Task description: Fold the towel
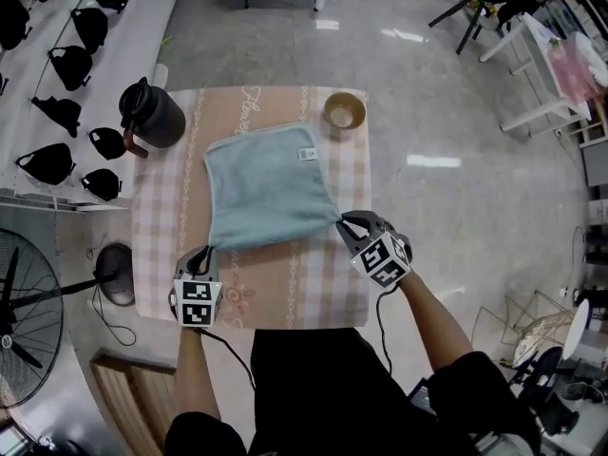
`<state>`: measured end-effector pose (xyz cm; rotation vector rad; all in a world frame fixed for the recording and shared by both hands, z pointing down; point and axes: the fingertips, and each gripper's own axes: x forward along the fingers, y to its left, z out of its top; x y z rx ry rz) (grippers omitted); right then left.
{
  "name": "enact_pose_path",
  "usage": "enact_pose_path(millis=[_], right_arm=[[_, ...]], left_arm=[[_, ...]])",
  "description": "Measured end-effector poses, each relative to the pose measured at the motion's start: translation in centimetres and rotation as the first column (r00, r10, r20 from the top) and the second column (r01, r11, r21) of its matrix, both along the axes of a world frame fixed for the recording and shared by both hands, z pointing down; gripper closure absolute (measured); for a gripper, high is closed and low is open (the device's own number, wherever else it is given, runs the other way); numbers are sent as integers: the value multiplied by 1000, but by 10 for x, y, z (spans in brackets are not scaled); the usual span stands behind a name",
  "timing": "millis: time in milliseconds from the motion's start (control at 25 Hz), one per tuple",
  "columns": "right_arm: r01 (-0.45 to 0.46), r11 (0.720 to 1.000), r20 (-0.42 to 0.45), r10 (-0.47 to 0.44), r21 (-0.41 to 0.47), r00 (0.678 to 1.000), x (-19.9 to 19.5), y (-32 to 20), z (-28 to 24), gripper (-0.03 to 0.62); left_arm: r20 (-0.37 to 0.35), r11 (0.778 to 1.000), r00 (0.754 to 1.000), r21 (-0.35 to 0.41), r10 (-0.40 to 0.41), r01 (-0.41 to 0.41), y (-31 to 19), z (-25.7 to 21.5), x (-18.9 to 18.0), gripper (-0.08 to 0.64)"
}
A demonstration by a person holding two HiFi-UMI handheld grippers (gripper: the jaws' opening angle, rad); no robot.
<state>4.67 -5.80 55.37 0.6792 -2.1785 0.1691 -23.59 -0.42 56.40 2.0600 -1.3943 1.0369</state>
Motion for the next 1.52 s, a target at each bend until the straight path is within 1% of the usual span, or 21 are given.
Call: enact_pose_path(millis=[160, 320, 480, 720, 920, 1160, 1520], right_arm=[[-35, 999, 14, 34, 13, 999, -8, -36, -17, 558], [-66, 998, 20, 65, 21, 998, -16, -72, -25, 558], [-86, 996, 6, 86, 34, 996, -25, -106, -26, 560], [-111, 993, -11, 111, 30, 994, -37, -153, -17, 565], [-142, 990, -12, 142, -1, 990, -40, -182, -2, 565], [-172, 985, -28, 171, -28, 985, -43, -208, 19, 565], [-223, 974, -30, 222, -44, 975, -47, -227, 35, 565]], left_arm=[[4, 999, 1000, 39, -1, 1, -45, -20, -11, 535], [7, 998, 1000, 57, -2, 2, -88, -27, -22, 535], [29, 998, 999, 57, 16, -18, -128, -25, -32, 535], [31, 999, 999, 31, 26, -27, -178, -9, -45, 535], [20, 1000, 999, -4, 26, -26, -205, 9, -50, 535], [19, 999, 1000, -39, 23, -23, -225, 32, -53, 535], [23, 997, 998, -53, 61, -59, -241, 53, -53, 535]])
